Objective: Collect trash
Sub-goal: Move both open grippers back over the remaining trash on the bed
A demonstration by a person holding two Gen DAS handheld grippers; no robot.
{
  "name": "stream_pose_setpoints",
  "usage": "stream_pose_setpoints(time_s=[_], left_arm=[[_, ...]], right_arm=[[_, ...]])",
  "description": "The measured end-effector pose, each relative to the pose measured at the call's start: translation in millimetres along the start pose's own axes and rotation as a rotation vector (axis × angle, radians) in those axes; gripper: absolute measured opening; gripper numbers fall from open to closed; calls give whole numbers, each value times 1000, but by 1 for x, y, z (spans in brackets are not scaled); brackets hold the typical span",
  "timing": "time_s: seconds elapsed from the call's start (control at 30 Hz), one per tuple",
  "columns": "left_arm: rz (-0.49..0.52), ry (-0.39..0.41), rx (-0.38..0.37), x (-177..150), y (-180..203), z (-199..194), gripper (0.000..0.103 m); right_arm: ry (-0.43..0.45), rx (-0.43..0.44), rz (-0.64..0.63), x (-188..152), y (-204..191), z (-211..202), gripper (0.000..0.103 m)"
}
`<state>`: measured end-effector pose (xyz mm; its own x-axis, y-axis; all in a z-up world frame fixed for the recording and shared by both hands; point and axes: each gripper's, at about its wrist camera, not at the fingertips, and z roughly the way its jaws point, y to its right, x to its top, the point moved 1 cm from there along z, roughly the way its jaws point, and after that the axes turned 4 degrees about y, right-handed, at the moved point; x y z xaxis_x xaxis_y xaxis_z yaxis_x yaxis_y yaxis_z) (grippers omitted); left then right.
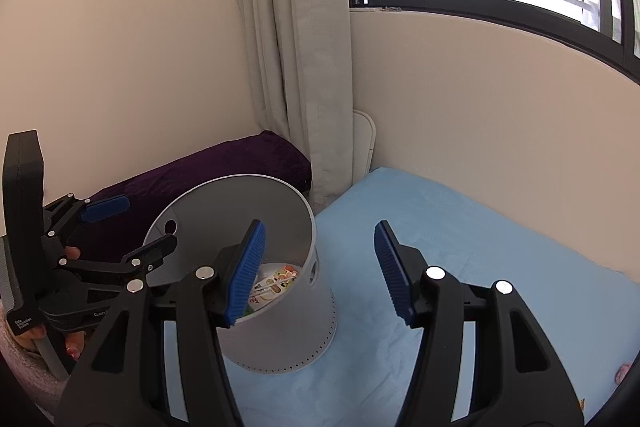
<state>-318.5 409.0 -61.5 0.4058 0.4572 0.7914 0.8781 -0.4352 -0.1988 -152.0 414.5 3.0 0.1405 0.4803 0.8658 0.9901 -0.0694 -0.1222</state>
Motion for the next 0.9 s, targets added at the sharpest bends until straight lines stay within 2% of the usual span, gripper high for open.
stream_pose_setpoints(time_s=[0.23, 0.4, 0.6, 0.9], left_arm=[[54, 22, -47, 3, 36, -8, 82], [105, 36, -129, 10, 80, -7, 82], [200, 67, -286, 13, 162, -10, 82], [369, 98, -549, -1, 308, -37, 82]], right_arm=[[24, -66, 35, -18, 26, -32, 55], [58, -179, 91, -42, 61, -70, 55], [96, -381, 218, -94, 125, -137, 55], [94, -770, 401, -187, 216, -255, 55]])
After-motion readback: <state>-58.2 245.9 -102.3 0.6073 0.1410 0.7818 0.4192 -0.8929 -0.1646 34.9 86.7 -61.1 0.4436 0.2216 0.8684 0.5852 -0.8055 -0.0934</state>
